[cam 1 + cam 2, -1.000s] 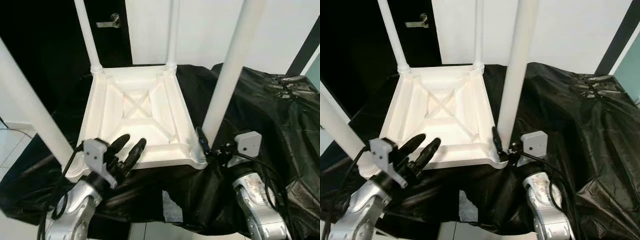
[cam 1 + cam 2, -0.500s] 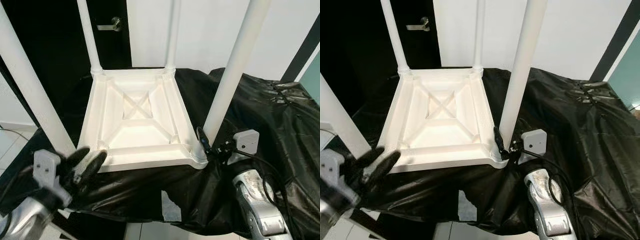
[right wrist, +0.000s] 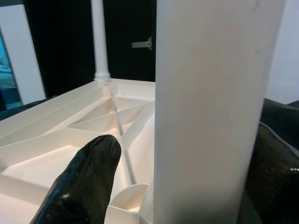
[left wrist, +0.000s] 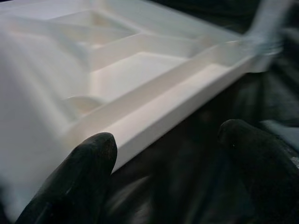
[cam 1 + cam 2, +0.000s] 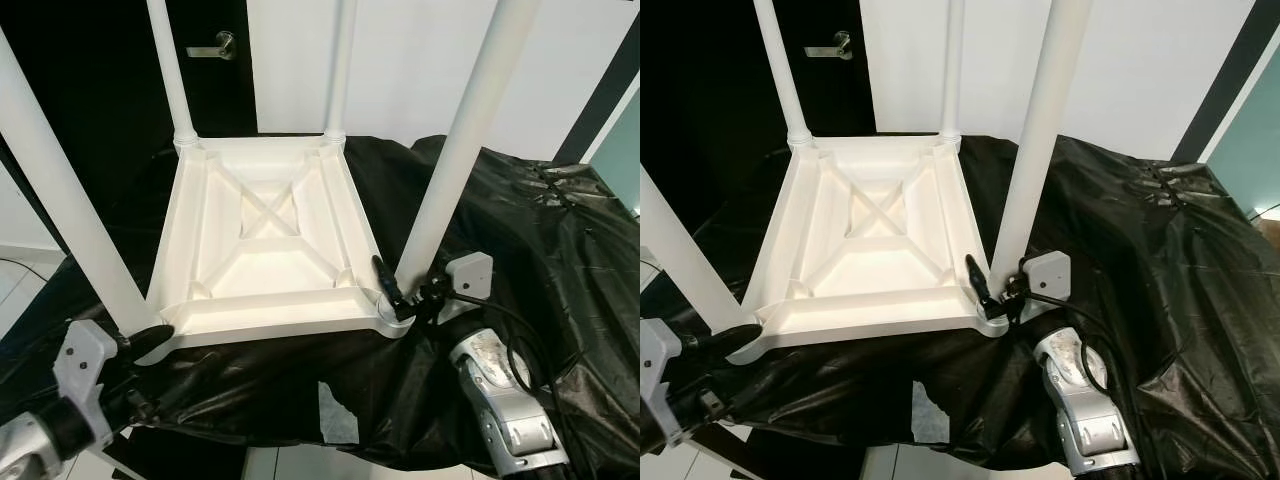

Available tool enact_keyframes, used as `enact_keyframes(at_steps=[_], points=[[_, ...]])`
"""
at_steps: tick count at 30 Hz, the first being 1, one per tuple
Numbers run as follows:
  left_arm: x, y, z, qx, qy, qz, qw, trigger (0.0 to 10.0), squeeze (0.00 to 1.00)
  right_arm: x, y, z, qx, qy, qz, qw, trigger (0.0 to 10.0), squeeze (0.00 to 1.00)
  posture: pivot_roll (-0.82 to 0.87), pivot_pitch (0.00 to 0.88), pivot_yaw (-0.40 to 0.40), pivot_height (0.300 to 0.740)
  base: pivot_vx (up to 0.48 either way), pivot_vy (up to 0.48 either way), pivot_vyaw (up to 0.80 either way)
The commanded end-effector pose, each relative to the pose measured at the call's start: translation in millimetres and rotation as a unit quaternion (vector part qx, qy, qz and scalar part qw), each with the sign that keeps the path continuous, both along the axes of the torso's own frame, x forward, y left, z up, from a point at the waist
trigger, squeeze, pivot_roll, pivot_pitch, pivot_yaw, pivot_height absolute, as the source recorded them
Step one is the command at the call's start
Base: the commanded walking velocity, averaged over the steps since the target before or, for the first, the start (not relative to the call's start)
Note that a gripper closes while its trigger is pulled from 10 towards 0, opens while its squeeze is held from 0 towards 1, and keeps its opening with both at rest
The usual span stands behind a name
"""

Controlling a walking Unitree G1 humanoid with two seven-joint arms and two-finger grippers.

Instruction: Building children table

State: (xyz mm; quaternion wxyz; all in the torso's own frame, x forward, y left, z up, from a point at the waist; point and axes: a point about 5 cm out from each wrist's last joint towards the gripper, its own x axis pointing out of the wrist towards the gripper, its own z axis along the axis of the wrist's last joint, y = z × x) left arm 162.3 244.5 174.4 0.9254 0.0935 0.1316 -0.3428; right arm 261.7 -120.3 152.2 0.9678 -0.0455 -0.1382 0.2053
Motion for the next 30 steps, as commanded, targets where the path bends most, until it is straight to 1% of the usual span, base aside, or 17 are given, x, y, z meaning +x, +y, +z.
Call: enact_keyframes(at_steps=[1, 2, 4, 5, 7, 12, 15, 18, 21, 22, 23, 25, 26, 27, 28, 29, 30], points=[[-4.2, 0.2, 5.5, 0.013, 0.008, -0.027, 1.0, 10.0, 0.0, 1.5, 3.1, -3.4, 0.003, 0.013, 0.016, 1.0, 10.0, 0.0, 0.11, 0.0, -0.074, 0.74, 0.0, 0.0, 0.0], [-4.2, 0.2, 5.5, 0.013, 0.008, -0.027, 1.0, 10.0, 0.0, 1.5, 3.1, -3.4, 0.003, 0.013, 0.016, 1.0, 10.0, 0.0, 0.11, 0.0, -0.074, 0.74, 0.0, 0.0, 0.0], [-6.2, 11.0, 8.0, 0.035, 0.017, -0.012, 0.999, 10.0, 0.0, 2.5, 3.1, -3.8, 0.007, 0.016, 0.015, 1.0, 10.0, 0.0, 0.11, 0.0, -0.074, 0.74, 0.0, 0.0, 0.0], [-6.2, 11.0, 8.0, 0.035, 0.017, -0.012, 0.999, 10.0, 0.0, 2.5, 3.1, -3.8, 0.007, 0.016, 0.015, 1.0, 10.0, 0.0, 0.11, 0.0, -0.074, 0.74, 0.0, 0.0, 0.0], [-7.4, 16.9, 9.5, 0.041, 0.024, -0.001, 0.999, 10.0, 0.0, 2.9, 3.2, -4.0, 0.01, 0.018, 0.018, 1.0, 10.0, 0.0, 0.12, 0.0, -0.074, 0.74, 0.0, 0.0, 0.0], [-9.3, 17.1, 8.6, 0.043, 0.03, -0.002, 0.999, 10.0, 0.0, 3.6, 2.6, -3.9, 0.01, 0.017, 0.017, 1.0, 10.0, 0.0, 0.12, 0.0, -0.075, 0.74, 0.0, 0.0, 0.0], [-9.9, 17.8, 7.0, 0.04, 0.034, 0.007, 0.999, 10.0, 0.0, 3.7, 1.3, -4.1, 0.009, 0.017, 0.012, 1.0, 10.0, 0.0, 0.12, 0.0, -0.078, 0.74, 0.0, 0.0, 0.0], [-9.2, 22.4, 6.8, 0.047, 0.032, 0.023, 0.998, 10.0, 0.0, 3.3, 0.2, -5.2, 0.007, 0.019, 0.016, 1.0, 10.0, 0.0, 0.12, 0.0, -0.082, 0.74, 0.0, 0.0, 0.0], [-9.1, 24.4, 7.1, 0.043, 0.032, 0.031, 0.998, 10.0, 0.0, 3.2, 0.5, -5.6, 0.007, 0.02, 0.017, 1.0, 10.0, 0.0, 0.13, 0.0, -0.084, 0.74, 0.0, 0.0, 0.0], [-8.0, 27.5, 7.8, 0.036, 0.029, 0.046, 0.998, 10.0, 0.33, 3.2, 1.2, -5.8, 0.006, 0.02, 0.019, 1.0, 10.0, 0.0, 0.13, 0.0, -0.086, 0.74, 0.0, 0.0, 0.0], [-7.1, 30.1, 8.5, 0.032, 0.027, 0.056, 0.998, 10.0, 1.0, 3.2, 2.2, -6.1, 0.007, 0.021, 0.022, 0.999, 10.0, 0.0, 0.13, 0.0, -0.089, 0.74, 0.0, 0.0, 0.0], [-6.1, 32.2, 8.5, 0.037, 0.023, 0.065, 0.997, 10.0, 1.0, 3.2, 3.3, -6.3, 0.007, 0.022, 0.026, 0.999, 10.0, 0.0, 0.13, 0.0, -0.089, 0.74, 0.0, 0.0, 0.0], [-4.5, 34.8, 7.6, 0.039, 0.021, 0.079, 0.996, 10.0, 1.0, 3.0, 4.5, -6.5, 0.006, 0.023, 0.03, 0.999, 10.0, 0.0, 0.13, 0.0, -0.089, 0.74, 0.0, 0.0, 0.0], [-4.5, 34.8, 7.6, 0.039, 0.021, 0.079, 0.996, 10.0, 1.0, 3.0, 4.5, -6.5, 0.006, 0.023, 0.03, 0.999, 10.0, 0.0, 0.13, 0.0, -0.089, 0.74, 0.0, 0.0, 0.0], [-2.4, 37.0, 7.3, 0.051, 0.012, 0.09, 0.995, 10.0, 1.0, 3.1, 5.6, -6.5, 0.006, 0.024, 0.034, 0.999, 10.0, 0.0, 0.13, 0.0, -0.089, 0.74, 0.0, 0.0, 0.0], [3.2, 42.6, 7.3, 0.054, -0.002, 0.124, 0.991, 10.0, 0.46, 3.4, 7.4, -6.3, 0.007, 0.026, 0.041, 0.999, 10.0, 0.0, 0.13, 0.0, -0.089, 0.74, 0.0, 0.0, 0.0], [4.6, 43.7, 7.7, 0.055, -0.006, 0.131, 0.99, 10.0, 0.46, 3.6, 7.7, -6.2, 0.007, 0.026, 0.043, 0.999, 10.0, 0.0, 0.13, 0.0, -0.089, 0.74, 0.0, 0.0, 0.0]])
